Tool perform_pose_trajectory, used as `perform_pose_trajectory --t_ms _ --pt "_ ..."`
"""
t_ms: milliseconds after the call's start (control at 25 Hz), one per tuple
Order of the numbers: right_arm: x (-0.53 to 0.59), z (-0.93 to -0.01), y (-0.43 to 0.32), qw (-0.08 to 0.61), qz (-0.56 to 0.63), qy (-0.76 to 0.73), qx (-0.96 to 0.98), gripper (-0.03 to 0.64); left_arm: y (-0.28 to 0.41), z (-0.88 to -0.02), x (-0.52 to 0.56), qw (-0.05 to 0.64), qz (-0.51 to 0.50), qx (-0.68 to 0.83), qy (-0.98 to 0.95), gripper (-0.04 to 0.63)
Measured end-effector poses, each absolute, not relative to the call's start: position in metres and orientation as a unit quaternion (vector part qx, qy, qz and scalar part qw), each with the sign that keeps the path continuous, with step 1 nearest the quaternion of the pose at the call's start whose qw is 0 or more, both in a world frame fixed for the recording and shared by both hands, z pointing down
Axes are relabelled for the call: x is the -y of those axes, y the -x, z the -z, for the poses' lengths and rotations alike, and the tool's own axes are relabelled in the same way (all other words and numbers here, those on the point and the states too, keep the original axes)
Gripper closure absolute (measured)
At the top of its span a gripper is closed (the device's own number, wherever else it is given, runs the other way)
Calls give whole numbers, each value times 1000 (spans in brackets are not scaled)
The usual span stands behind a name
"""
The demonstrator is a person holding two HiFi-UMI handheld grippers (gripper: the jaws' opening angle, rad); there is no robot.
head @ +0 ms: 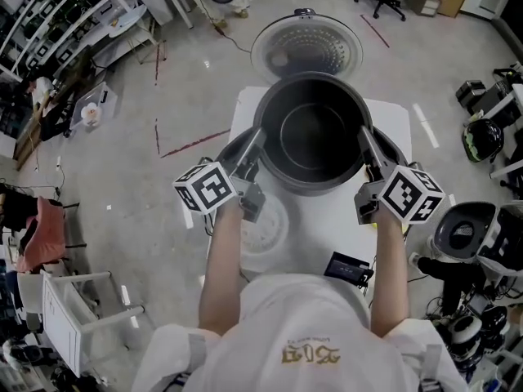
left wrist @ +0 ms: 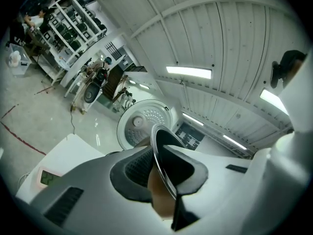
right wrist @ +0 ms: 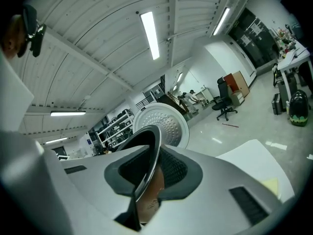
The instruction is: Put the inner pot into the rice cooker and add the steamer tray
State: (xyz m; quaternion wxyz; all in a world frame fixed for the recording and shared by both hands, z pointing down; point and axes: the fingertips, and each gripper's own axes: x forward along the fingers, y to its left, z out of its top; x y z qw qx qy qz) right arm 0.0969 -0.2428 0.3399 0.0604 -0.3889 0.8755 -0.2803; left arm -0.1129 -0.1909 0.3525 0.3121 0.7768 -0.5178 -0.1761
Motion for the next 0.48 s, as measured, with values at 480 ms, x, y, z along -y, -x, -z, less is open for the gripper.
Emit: perform_pose_trajectory --t_ms 480 --pt "263 -379 -91 40 305 417 -856 543 121 -393 220 348 155 505 -775 520"
